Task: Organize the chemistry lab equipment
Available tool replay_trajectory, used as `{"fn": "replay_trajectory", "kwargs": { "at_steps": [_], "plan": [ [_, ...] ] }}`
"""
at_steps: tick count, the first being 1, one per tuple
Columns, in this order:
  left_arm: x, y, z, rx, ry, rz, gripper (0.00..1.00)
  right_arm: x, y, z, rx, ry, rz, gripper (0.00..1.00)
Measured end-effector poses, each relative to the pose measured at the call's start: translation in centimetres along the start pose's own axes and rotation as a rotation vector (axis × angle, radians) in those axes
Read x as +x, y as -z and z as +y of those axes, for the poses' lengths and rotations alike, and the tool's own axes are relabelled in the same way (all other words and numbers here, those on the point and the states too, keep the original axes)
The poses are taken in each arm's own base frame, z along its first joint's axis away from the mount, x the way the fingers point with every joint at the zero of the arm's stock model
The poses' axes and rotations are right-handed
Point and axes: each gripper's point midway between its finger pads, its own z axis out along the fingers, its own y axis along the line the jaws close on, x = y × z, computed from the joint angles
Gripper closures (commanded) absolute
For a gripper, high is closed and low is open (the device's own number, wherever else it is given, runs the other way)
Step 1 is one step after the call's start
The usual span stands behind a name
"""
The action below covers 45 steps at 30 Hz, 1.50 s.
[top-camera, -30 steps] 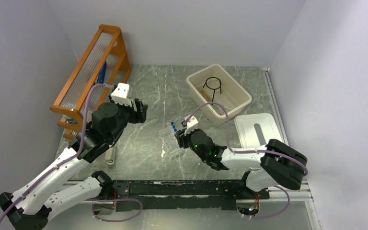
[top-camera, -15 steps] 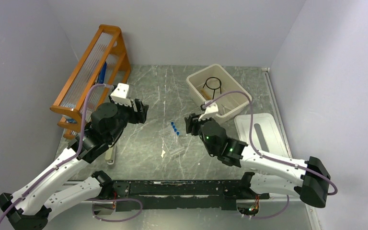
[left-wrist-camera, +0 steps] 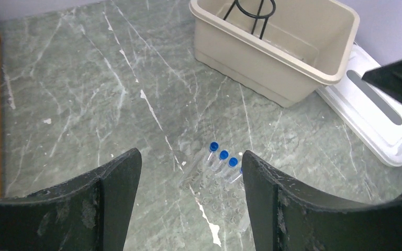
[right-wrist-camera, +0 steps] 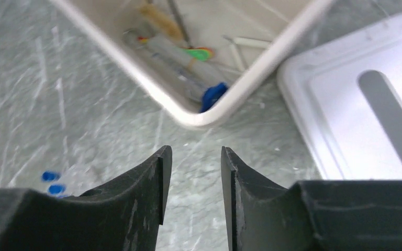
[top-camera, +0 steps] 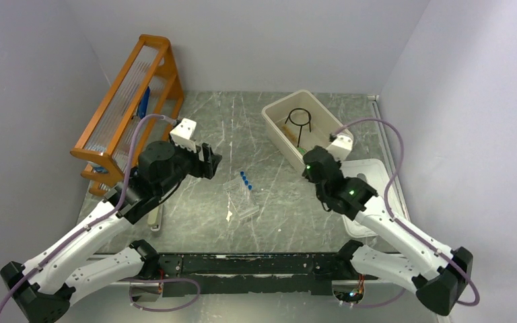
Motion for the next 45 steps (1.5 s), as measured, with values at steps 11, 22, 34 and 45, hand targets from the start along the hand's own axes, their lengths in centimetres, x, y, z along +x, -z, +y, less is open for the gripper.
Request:
{"fn": "replay_trajectory", "kwargs": {
  "at_steps": [11,22,34,45],
  "plan": [
    [0.3,-0.1,-0.7,0.040,-0.001,0.013,0.25,3.4,-4.9,-9.4,0.255,-0.175,0.181,0.56],
    [1.7,-1.0,-1.5,0.076,0.001,0.070,0.26,10.7,-8.1,-16.0,0.412,-0.245,0.449,0.36],
    [1.9,-1.1,-1.8,0.086,0.019,0.077,0.26,13.2,-9.5,-16.8,0.427,-0.192,0.546,0.62],
    [2.2,-1.6,-2.4,0.112,0.052,0.086,0.28,12.4,-11.7,-15.3,0.357,-0.232,0.517,0.79]
  ]
}}
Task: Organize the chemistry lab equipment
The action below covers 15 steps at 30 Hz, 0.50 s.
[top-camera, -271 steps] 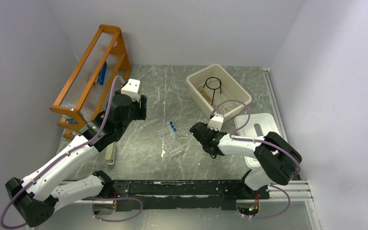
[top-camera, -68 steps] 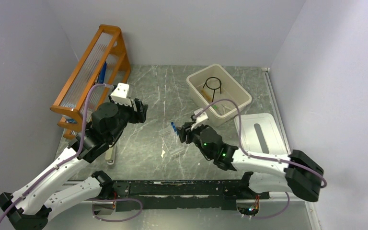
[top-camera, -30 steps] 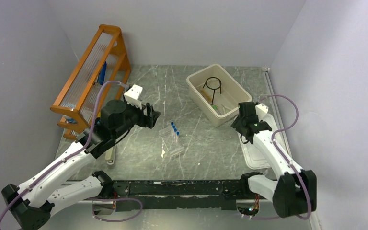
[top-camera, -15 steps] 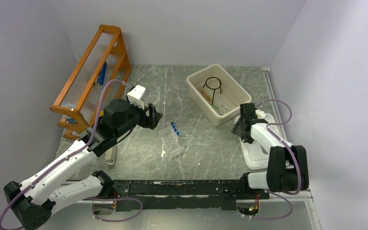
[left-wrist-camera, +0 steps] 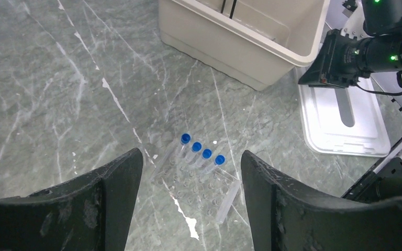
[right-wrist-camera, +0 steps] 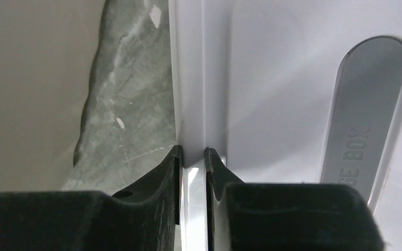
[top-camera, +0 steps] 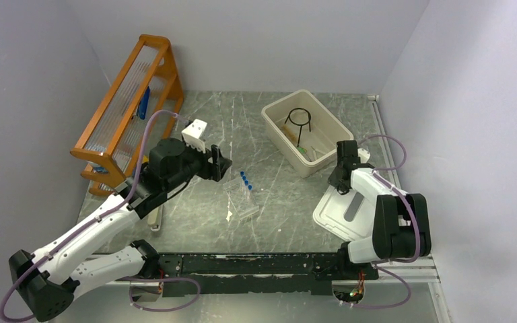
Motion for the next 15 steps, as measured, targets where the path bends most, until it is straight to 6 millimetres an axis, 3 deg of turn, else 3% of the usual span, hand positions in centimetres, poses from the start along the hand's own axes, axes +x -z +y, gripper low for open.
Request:
{"fn": "replay_trajectory", "kwargs": {
  "at_steps": [3,9,13,15],
  "plan": [
    [0.5,-0.6,-0.5,0.024,0.019,0.020,0.28,-0.4,-0.3,0.4,-0.006,-0.001,-0.007,0.75],
    [1.2,-2.0,-2.2,0.105,0.082,0.052,0.30,-1.1,-0.8,1.0,-0.019,-0.001,-0.025,0.95],
    [1.3,-2.9,-3.7,0.173,0.144,0.062,0.26,-1.3,-0.5,1.1,-0.025,-0.008,-0.034,1.00],
    [1.4,-3.4,-4.4,0.202,0.170,0.068,0.18,-1.2,-0.1,0.9,-0.024,-0.012,-0.033,1.00]
  ]
}}
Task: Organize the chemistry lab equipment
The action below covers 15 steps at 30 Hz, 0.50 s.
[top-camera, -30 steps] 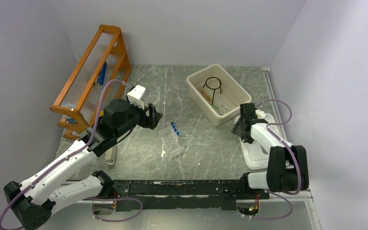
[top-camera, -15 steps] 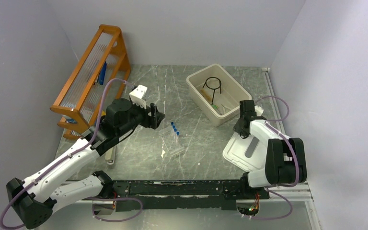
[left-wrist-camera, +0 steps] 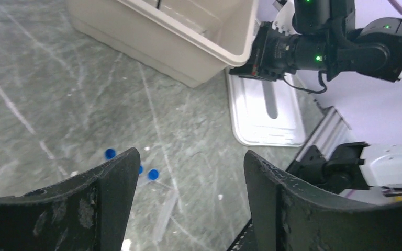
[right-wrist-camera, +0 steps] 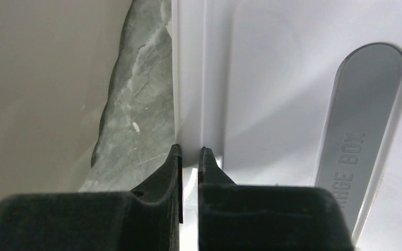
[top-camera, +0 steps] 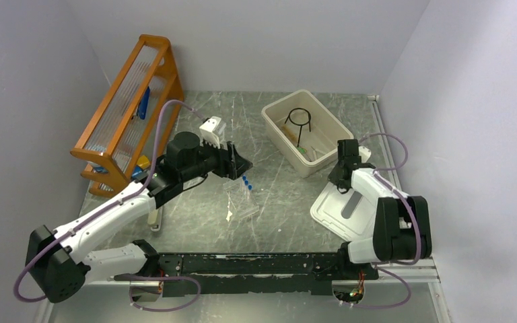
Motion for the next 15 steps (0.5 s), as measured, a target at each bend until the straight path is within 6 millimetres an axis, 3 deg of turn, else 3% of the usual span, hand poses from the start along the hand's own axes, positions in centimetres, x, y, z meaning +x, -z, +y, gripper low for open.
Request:
{"fn": "replay_trajectory", "kwargs": {
  "at_steps": [5,10,15],
  "plan": [
    [0.9,-1.7,-1.4,0.065,0.026,0.025,0.08,-1.7,3.1,0.1,-0.056,-0.035,-0.095,1.00],
    [1.7,-3.4,-3.3,0.120,0.021,0.058,0.07,-4.9,7.3,0.7,-0.140,-0.087,-0.254,1.00],
    [2.0,-5.4,-6.7,0.202,0.017,0.075,0.07,-5.5,9.3,0.5,-0.166,-0.116,-0.297,1.00]
  ]
}}
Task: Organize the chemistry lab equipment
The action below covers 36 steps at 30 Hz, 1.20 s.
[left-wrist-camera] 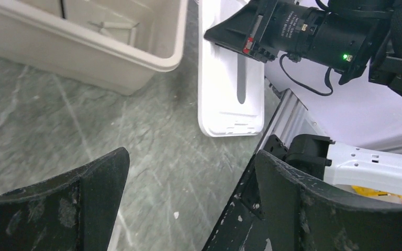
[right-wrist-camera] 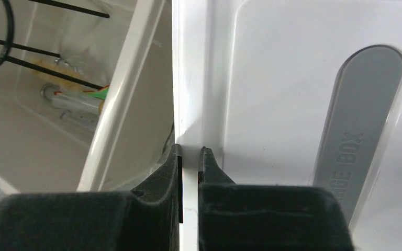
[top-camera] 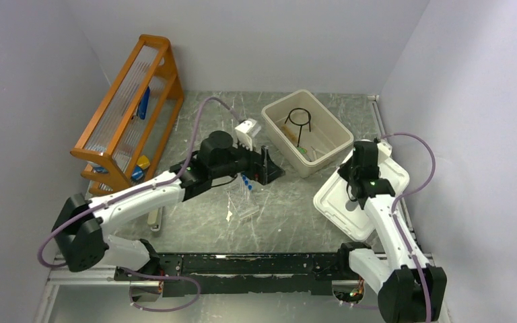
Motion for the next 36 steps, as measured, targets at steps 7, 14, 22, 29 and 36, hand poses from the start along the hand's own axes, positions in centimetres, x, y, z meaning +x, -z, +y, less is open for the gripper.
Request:
{"fn": "replay_trajectory", "kwargs": {
  "at_steps": [7,14,22,29,36],
  "plan": [
    [2.0,-5.3,-3.3,0.079,0.003,0.064,0.13,-2.2,2.8,1.6,-0.092,-0.027,-0.060,1.00],
    [4.4,-10.9,-4.9,0.110,0.004,0.134,0.17,-3.8,6.0,4.2,-0.251,-0.048,-0.091,1.00],
    [6.1,-12.9,-5.2,0.092,0.012,0.154,0.33,-5.5,9.8,7.8,-0.442,-0.018,-0.089,1.00],
    [4.8,-13.1,-6.6,0.146,0.044,0.101,0.73,-5.7,12.0,10.3,-0.599,0.047,-0.066,1.00],
    [3.7,-11.0,-7.3,0.180,0.079,0.029,0.95,-5.1,13.2,12.0,-0.708,0.066,-0.024,0.70]
  ]
}}
